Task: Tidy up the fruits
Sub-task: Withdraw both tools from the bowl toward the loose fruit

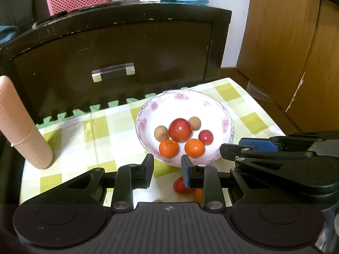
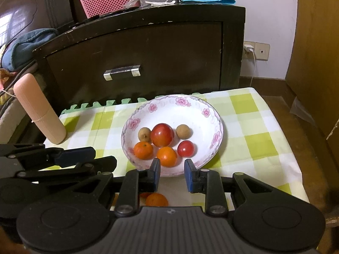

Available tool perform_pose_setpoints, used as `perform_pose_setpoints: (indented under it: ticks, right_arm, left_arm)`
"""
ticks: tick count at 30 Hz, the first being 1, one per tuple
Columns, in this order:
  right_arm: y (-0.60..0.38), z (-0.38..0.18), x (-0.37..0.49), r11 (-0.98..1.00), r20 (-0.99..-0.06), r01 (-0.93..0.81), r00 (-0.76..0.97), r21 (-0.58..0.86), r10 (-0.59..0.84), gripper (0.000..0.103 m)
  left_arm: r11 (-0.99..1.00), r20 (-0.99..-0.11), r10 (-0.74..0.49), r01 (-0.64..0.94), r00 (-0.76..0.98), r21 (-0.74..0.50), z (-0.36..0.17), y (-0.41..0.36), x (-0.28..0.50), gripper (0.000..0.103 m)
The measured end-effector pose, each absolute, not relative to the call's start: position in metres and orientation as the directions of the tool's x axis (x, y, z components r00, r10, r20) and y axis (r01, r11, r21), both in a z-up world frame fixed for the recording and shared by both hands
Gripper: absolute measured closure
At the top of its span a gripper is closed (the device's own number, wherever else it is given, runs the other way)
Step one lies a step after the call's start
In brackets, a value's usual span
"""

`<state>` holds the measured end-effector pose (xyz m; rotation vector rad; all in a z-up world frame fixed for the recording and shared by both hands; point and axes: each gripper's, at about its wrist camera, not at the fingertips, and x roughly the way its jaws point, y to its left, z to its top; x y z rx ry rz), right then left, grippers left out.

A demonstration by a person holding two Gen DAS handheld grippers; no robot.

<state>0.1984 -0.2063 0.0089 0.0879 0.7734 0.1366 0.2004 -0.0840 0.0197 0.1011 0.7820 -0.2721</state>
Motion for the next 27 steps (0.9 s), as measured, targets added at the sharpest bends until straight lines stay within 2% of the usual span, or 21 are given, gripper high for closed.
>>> perform_pose_setpoints:
  ticks: [27]
  right_arm:
    - [-0.192, -0.01, 0.186, 0.986, -0.724, -0.128, 0.669, 0.109, 0.167, 0.078]
  left_arm:
    - [0.961, -0.752, -0.182, 0.277, 0.633, 0.001, 0.001, -0.074, 0.185, 0.068]
